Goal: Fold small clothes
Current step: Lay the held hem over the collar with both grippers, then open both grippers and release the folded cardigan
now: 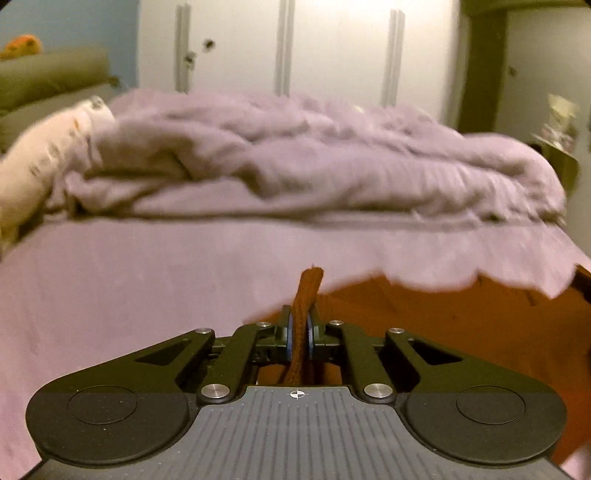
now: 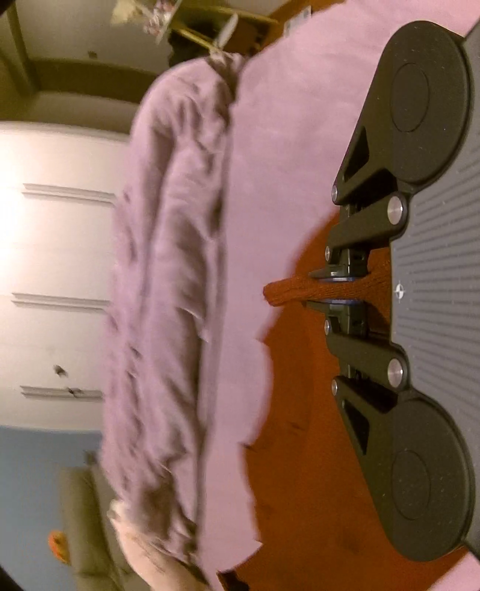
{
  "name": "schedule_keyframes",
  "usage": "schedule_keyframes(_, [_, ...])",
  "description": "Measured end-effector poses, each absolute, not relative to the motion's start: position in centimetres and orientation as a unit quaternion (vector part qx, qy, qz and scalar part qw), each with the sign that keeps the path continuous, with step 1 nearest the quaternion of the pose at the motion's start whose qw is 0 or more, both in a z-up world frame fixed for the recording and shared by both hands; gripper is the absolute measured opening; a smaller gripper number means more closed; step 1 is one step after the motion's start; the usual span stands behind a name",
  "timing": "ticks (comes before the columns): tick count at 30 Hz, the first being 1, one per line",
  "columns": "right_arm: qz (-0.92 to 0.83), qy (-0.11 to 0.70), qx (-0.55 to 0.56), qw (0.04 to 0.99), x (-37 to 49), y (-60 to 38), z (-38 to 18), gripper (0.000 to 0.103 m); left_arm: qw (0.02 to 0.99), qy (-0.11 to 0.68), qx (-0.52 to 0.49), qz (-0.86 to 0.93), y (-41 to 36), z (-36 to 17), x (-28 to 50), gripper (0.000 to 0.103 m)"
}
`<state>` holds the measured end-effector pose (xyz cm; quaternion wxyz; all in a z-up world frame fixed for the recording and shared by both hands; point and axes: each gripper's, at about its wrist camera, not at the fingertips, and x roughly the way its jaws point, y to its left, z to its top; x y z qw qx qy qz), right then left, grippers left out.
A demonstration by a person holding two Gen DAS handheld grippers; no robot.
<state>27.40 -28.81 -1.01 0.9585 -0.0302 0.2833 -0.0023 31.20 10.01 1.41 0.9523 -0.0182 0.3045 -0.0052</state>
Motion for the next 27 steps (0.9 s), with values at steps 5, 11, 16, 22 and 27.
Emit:
schedule_keyframes(5, [-0.062, 0.246, -0.022, 0.967, 32.2, -28.5, 0.1, 0.007, 0.960, 0.278, -0.004, 0.024, 8.2, 2.3, 36.7, 0.009])
schedule_keyframes(11, [-0.096, 0.261, -0.028, 0.960, 37.2, -28.2, -3.7, 0.007, 0.953, 0.288, 0.043, 0.082, 6.1, -2.3, 41.9, 0.009])
schedule_keyframes(16, [-0.124, 0.301, -0.036, 0.945, 38.6, -29.0, -8.3, 0.007, 0.936, 0.322, 0.049, 0.133, 7.1, -7.9, 43.1, 0.007])
schedule_keyframes(22, [-0.122, 0.338, -0.025, 0.933, 39.4, -29.8, -10.4, 0.011, 0.920, 0.360, 0.049, 0.144, 8.3, -10.8, 43.1, 0.010])
schedule_keyframes(27, [-0.128, 0.317, -0.014, 0.940, 38.2, -29.6, -8.6, 0.019, 0.942, 0.313, 0.037, 0.114, 7.6, -7.0, 39.6, 0.027])
